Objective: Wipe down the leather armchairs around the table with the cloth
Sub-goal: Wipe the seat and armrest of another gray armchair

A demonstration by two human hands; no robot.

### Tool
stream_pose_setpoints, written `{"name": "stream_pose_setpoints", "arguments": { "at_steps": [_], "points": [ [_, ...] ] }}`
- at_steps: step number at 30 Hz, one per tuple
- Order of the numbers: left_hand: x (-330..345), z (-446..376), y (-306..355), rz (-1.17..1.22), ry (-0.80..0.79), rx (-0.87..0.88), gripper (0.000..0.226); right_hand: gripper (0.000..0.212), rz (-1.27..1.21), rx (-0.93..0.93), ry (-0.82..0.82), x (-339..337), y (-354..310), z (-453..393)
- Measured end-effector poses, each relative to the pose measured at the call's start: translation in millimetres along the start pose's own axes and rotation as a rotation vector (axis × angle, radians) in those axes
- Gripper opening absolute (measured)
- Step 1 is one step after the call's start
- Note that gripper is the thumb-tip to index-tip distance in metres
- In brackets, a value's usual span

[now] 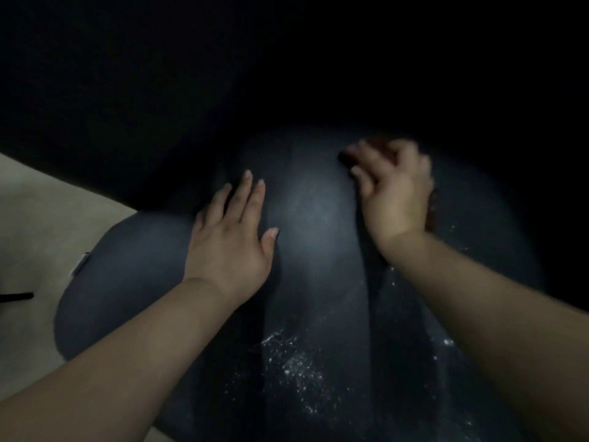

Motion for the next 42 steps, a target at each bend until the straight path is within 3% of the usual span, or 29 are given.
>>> {"name": "stream_pose_setpoints", "arguments": {
  "at_steps": [4, 6, 8, 12, 14, 19, 23, 26, 32, 34, 38, 42],
  "points": [
    [0.6, -0.9, 1.2, 0.012, 0.003, -0.035, 0.069, 0.039, -0.059, -0.32, -0.12, -0.7, -34.1, 77.0],
    [1.0, -0.6, 3.8, -0.004, 0.002, -0.031, 0.069, 0.039, -0.04, -0.38, -0.163, -2.5, -26.1, 69.9],
    [1.0, 0.2, 4.0, -0.002, 0.004, -0.034, 0.068, 0.036, -0.017, -0.3, -0.094, -7.8, -8.8, 36.4],
    [2.8, 0.7, 3.9, 0.015, 0.02, -0.037, 0.067, 0.036, -0.074, 0.129, 0.019, -12.4, 37.5, -6.5],
    [2.9, 0.5, 4.8, 0.011, 0.031, -0.046, 0.067, 0.038, -0.023, 0.069, 0.003, -8.7, 20.8, 18.4],
    [1.8, 0.6, 2.2, 0.026, 0.047, -0.047, 0.067, 0.04, -0.041, -0.35, -0.166, -6.9, -22.5, 83.4],
    [0.7, 0.1, 0.6, 0.023, 0.059, -0.032, 0.067, 0.037, -0.023, -0.202, -0.123, -5.9, -5.7, 33.4],
    [-0.3, 1.1, -1.4, 0.06, 0.06, -0.026, 0.067, 0.035, -0.063, -0.084, -0.11, -2.2, -7.7, 43.3],
    [-3.6, 32.2, -8.7, 0.094, 0.054, -0.011, 0.062, 0.038, -0.098, -0.448, -0.289, -11.5, -42.5, 128.6],
    [-1.8, 55.1, -17.8, 0.088, 0.039, -0.025, 0.06, 0.036, -0.066, -0.408, -0.243, -14.0, -34.6, 107.0],
    [7.9, 98.7, -37.9, 0.07, 0.019, -0.068, 0.061, 0.033, -0.064, -0.106, -0.152, -9.8, -17.2, 90.5],
    [16.9, 123.8, -43.5, 0.091, 0.031, -0.069, 0.059, 0.037, -0.119, -0.265, -0.194, -12.4, -49.5, 166.7]
  ]
}}
Point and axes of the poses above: each hand's wrist, its own z-axis away from the middle knuckle, its own x-axis out of the palm, y = z × x, the point moved 10 cm from there along -z, towards the middle knuckle, and after that the axes turned 4 degrees about x, right-handed, at the moved point
